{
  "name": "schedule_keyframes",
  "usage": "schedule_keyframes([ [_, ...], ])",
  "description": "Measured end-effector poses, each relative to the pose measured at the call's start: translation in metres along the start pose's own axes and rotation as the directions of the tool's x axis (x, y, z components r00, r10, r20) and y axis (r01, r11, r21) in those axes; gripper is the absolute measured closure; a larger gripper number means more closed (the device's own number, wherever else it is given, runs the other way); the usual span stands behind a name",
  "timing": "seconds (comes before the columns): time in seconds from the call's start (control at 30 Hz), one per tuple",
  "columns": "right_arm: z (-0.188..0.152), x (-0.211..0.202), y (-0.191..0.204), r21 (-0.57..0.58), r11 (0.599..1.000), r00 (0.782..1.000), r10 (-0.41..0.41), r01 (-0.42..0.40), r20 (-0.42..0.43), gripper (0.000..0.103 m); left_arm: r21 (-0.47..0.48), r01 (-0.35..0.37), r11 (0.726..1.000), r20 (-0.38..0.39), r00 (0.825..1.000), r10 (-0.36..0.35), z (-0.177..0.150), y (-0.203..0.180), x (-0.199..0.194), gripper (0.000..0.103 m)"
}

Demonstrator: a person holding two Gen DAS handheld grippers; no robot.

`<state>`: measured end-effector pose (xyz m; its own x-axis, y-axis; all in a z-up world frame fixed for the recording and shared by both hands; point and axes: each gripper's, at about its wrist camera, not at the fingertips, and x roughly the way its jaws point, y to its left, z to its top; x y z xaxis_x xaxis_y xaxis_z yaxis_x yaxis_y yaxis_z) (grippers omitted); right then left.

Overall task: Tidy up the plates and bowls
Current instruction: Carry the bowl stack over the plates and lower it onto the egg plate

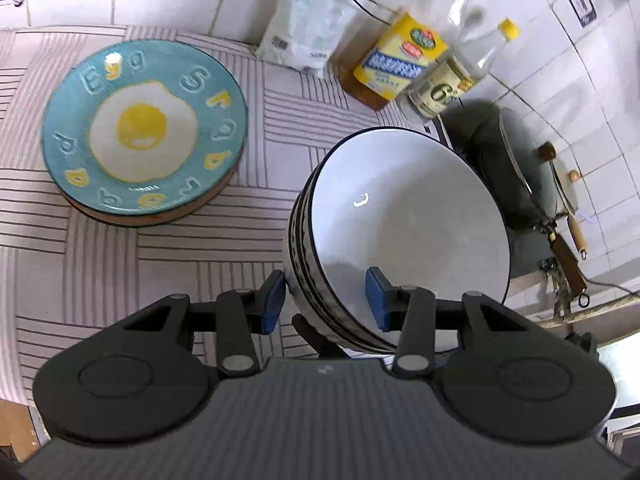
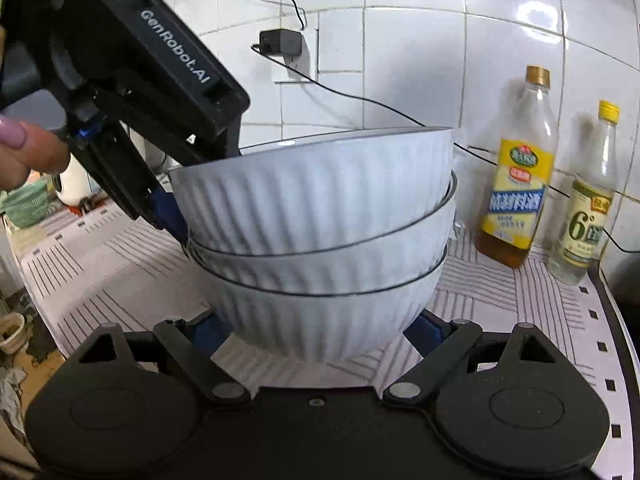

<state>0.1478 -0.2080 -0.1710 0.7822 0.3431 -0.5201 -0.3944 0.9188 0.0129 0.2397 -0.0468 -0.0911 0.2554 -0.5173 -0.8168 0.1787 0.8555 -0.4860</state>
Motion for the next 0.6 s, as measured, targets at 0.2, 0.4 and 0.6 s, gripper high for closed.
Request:
schedule_keyframes([
  [0.2, 0.027, 0.015, 0.016, -0.011, 1.0, 1.0, 0.022, -0.022, 0.019, 0.009, 0.013, -0.011, 1.0, 0.035, 0.999, 0.01, 0.022, 0.018, -0.027, 0.061],
  [0.4, 0.055, 0.048, 0.033, -0.02, 0.999, 0.998, 0.05, -0.05, 0.039, 0.009, 0.016, -0.05, 0.999, 0.054, 0.997, 0.049, 0.048, 0.043, -0.048, 0.061],
  [0.6, 0.056, 0.087, 0.051, 0.007, 0.997, 0.996, 0.076, -0.077, 0.05, 0.01, 0.039, -0.11, 0.993, 0.01, 0.994, 0.11, 0.069, 0.08, -0.043, 0.061],
])
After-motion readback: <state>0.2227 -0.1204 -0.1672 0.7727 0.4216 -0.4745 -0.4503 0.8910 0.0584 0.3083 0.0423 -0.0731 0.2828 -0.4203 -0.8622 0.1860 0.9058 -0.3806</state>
